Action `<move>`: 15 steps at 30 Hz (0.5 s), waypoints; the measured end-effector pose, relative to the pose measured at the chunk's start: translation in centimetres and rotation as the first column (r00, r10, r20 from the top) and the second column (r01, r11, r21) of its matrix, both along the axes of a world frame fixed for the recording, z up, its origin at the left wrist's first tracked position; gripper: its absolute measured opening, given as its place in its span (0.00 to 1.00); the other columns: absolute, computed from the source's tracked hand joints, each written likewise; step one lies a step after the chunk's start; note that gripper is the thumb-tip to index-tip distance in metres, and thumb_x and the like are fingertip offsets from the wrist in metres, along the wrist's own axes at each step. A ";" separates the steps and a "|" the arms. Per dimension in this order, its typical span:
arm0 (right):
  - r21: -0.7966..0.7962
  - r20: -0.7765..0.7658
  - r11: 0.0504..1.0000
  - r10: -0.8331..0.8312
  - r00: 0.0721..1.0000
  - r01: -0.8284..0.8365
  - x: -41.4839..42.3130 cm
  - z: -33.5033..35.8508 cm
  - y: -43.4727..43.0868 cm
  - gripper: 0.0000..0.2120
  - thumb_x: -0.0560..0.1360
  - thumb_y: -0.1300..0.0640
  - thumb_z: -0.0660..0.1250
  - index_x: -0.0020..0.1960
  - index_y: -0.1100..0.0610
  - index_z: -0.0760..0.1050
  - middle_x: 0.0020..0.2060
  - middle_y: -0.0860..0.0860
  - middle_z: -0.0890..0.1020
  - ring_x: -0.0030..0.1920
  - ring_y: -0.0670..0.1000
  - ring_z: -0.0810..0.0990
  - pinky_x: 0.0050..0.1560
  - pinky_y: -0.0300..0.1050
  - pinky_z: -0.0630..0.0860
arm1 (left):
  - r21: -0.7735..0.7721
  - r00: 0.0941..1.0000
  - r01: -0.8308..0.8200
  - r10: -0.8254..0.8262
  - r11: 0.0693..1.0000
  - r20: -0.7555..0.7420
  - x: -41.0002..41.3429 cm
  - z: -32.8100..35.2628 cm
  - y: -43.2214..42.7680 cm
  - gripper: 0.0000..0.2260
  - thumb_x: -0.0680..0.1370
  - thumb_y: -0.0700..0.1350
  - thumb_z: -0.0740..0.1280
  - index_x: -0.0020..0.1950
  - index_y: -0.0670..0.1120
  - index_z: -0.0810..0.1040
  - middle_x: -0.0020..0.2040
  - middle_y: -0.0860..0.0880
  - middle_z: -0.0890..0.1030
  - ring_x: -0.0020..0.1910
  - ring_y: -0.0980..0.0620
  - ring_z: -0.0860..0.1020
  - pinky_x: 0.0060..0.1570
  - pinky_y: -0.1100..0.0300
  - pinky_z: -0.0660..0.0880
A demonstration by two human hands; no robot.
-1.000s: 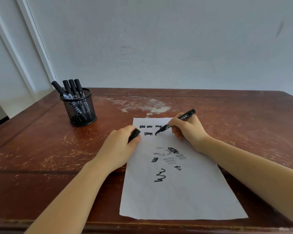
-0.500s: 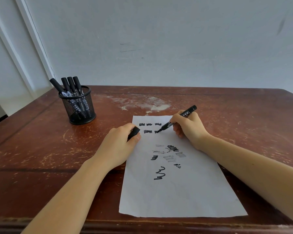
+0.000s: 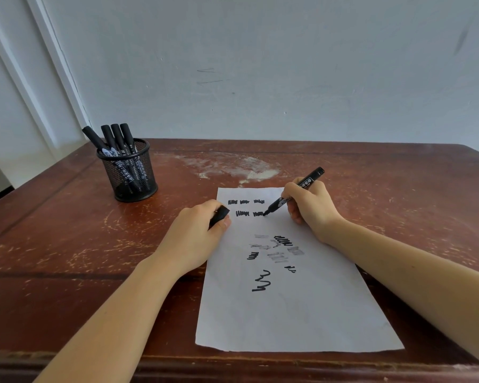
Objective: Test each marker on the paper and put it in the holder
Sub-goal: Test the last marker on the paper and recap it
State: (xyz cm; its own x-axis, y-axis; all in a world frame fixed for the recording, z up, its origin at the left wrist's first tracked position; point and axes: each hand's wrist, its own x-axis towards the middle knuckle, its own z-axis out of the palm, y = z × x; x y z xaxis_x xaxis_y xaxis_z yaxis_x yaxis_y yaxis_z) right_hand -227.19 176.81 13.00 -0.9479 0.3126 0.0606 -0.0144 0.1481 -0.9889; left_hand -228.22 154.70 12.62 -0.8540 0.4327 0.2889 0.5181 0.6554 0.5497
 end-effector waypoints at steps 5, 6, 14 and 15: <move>-0.273 0.034 0.959 -0.071 0.997 0.078 -0.4 0.4 0.6 0.08 0.72 0.65 0.63 0.34 0.60 0.69 0.23 0.53 0.70 0.24 0.51 0.65 0.25 0.40 0.62 | 0.010 1.000 0.000 0.000 1.000 0.023 0.1 0.0 -0.1 0.07 0.79 0.49 0.62 0.51 0.48 0.76 0.43 0.48 0.82 0.44 0.46 0.80 0.43 0.45 0.76; -0.352 0.047 0.932 -0.078 0.996 0.090 -0.5 0.5 0.8 0.08 0.72 0.65 0.62 0.35 0.60 0.69 0.23 0.53 0.70 0.24 0.51 0.65 0.25 0.40 0.62 | 0.013 1.000 0.000 0.000 1.000 0.026 0.0 0.0 -0.1 0.07 0.79 0.49 0.62 0.51 0.48 0.76 0.44 0.48 0.82 0.44 0.47 0.80 0.44 0.44 0.76; -0.455 0.009 0.890 -0.026 1.000 0.027 -0.3 1.4 1.1 0.09 0.74 0.62 0.59 0.34 0.59 0.69 0.24 0.54 0.73 0.24 0.50 0.68 0.25 0.41 0.67 | 0.040 1.000 -0.008 0.008 0.999 -0.006 0.1 0.8 0.3 0.07 0.79 0.47 0.62 0.52 0.47 0.77 0.41 0.47 0.81 0.37 0.48 0.76 0.35 0.54 0.70; -0.444 0.002 0.896 -0.015 1.000 0.014 -0.2 1.6 1.1 0.09 0.73 0.62 0.59 0.34 0.59 0.69 0.25 0.55 0.73 0.24 0.51 0.68 0.25 0.41 0.67 | 0.048 1.000 -0.007 0.007 0.999 -0.010 0.1 0.9 0.4 0.07 0.79 0.46 0.63 0.53 0.47 0.78 0.41 0.47 0.81 0.37 0.49 0.76 0.35 0.56 0.69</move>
State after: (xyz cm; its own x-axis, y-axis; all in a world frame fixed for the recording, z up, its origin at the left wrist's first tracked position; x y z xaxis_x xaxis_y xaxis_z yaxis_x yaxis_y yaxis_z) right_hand -227.34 177.87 14.59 -0.9431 0.3212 -0.0862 -0.0172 -0.3060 -0.9519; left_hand -228.08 155.10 13.50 -0.8538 0.4124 0.3176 0.5193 0.6321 0.5751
